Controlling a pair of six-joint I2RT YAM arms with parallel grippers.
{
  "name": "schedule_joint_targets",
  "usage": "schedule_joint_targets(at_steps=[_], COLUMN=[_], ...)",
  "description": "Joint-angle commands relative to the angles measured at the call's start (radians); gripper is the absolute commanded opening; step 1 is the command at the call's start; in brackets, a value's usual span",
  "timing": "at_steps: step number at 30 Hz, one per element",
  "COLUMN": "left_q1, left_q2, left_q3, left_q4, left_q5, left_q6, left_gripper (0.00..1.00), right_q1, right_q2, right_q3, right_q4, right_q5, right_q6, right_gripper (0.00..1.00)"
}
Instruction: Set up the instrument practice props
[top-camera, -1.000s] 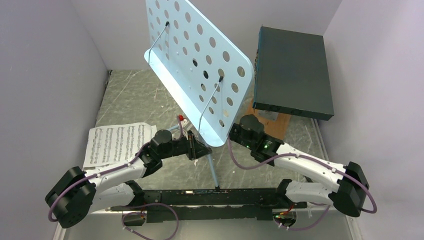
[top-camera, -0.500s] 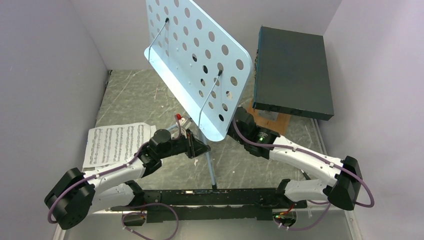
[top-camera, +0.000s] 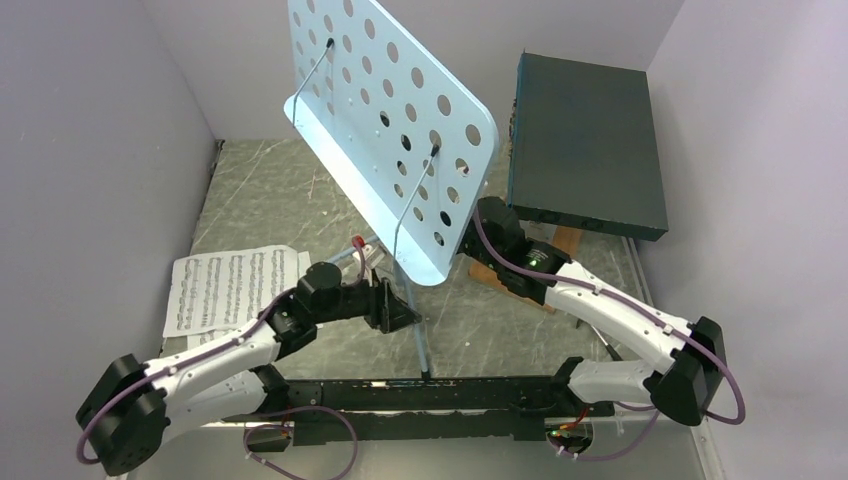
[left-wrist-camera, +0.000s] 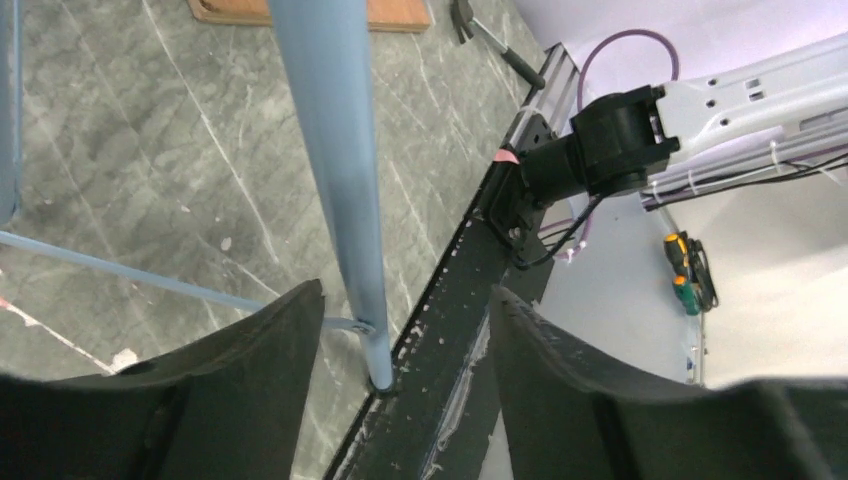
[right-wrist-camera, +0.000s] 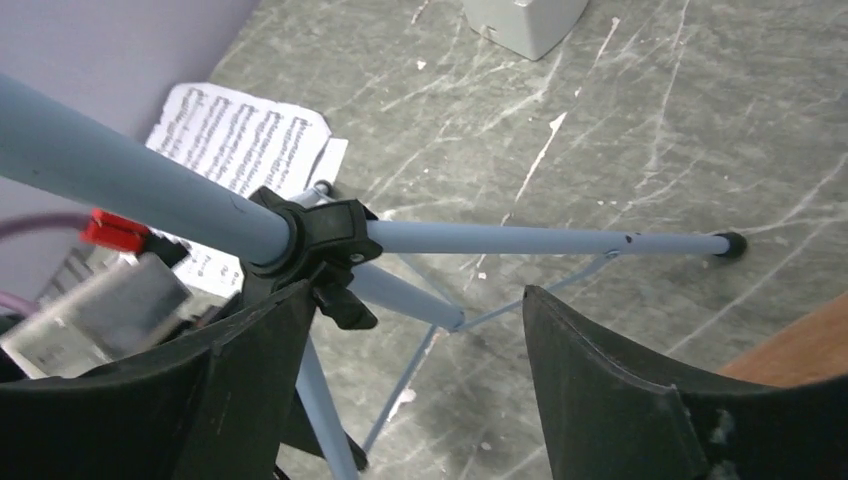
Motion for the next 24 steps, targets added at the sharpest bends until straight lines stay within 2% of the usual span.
schedule_joint_targets(at_steps=[1,3,8,10,13,15,17,19,22,24], left_q1=[-0.011,-0.009,-0.008,-0.008,-0.008,-0.007,-0.008,-0.007,-0.006,-0.006], left_q2=[-0.116,-0.165,-0.31,-0.365,-0.411,-0.43,-0.441,-0.439,-0.4,-0.34], left_q3=[0.068,0.088,0.154,0.189,0.259,0.288,0.301,0.31,0.29,0.283], left_q4=[-0.203,-0.274,-0.503,-0.626,-0.85,-0.93,-0.934,-0.889,-0.754,-0.654], left_q5=[0.02,-0.006,-0.106,-0.23,-0.542,-0.688,-0.773,-0.842,-0.924,-0.925], left_q6=[0.002,0.007,0.023,0.02,-0.044,-0.054,-0.02,0.036,0.144,0.219], left_gripper=[0.75,0.87,0.95,0.99,0.99,1.0,0.99,0.99,0.99,0.99], right_q1=[0.028,0.044,0.087,0.107,0.165,0.204,0.246,0.287,0.324,0.333], right_q2=[-0.071,-0.094,-0.169,-0.188,-0.185,-0.164,-0.136,-0.101,-0.057,-0.038], right_q3=[-0.002,-0.024,-0.101,-0.131,-0.19,-0.221,-0.239,-0.257,-0.277,-0.297], right_q4=[-0.026,-0.033,-0.03,-0.012,0.046,0.085,0.113,0.136,0.172,0.222], right_q5=[0.009,-0.001,-0.01,-0.029,-0.02,0.016,0.086,0.226,0.339,0.345], right_q6=[-0.101,-0.11,-0.098,-0.095,-0.087,-0.073,-0.046,-0.017,-0.009,-0.043], right_gripper=[0.82,0.84,0.88,0.89,0.9,0.9,0.9,0.89,0.79,0.7])
